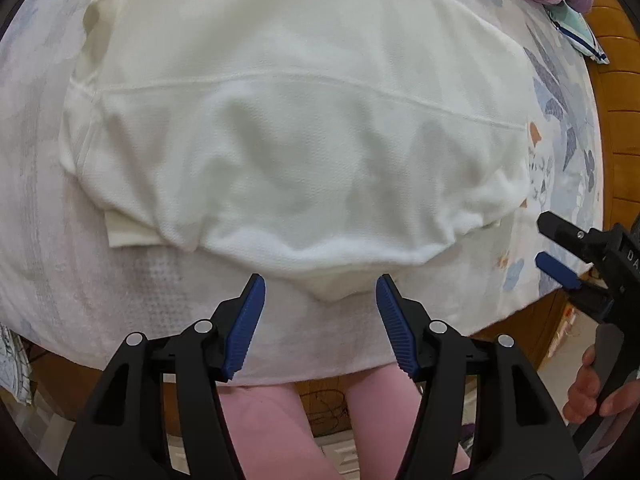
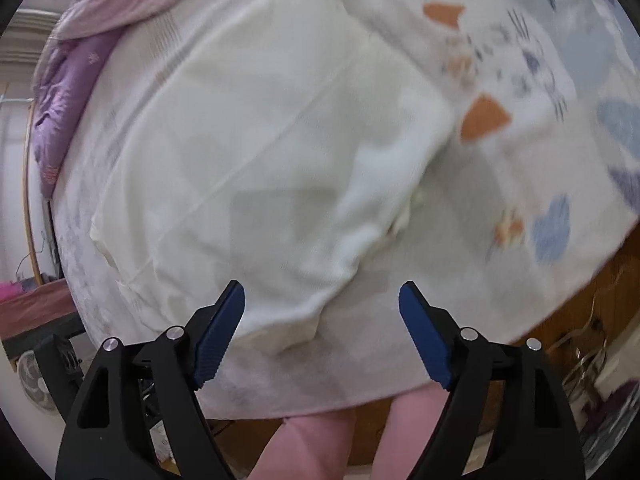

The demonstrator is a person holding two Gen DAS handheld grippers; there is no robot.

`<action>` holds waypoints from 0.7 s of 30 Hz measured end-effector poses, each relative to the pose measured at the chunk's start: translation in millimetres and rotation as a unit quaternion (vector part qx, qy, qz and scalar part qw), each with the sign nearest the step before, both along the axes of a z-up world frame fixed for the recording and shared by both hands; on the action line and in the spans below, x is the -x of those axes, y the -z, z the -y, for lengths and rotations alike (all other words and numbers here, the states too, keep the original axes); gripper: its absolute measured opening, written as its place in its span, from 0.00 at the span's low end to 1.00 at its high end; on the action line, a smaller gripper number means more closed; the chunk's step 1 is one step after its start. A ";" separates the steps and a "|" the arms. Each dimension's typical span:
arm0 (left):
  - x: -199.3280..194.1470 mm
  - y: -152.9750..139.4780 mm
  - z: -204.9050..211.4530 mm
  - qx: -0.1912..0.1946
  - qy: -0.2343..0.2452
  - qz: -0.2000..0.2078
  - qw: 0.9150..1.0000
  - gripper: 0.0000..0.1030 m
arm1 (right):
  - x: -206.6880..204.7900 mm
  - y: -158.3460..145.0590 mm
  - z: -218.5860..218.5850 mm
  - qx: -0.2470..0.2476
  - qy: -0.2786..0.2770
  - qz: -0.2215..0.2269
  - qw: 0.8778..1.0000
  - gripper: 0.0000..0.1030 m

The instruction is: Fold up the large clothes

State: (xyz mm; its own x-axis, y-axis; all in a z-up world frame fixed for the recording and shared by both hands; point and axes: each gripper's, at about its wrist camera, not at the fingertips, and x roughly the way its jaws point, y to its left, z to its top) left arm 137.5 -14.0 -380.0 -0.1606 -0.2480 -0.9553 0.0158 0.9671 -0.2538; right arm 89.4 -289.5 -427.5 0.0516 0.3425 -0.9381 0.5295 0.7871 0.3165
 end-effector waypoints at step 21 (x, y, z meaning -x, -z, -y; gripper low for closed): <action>-107.0 4.7 73.4 -0.081 -0.091 0.078 0.989 0.64 | -186.3 81.1 108.7 -0.105 -0.189 0.165 0.962 0.80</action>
State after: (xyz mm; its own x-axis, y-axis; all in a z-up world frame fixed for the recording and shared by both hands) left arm 244.5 -87.4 -384.7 0.0259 -0.1016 -0.9945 -0.1359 0.9852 -0.1042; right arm 275.7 -398.2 -508.6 0.1691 0.5746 -0.8007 0.0619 0.8046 0.5905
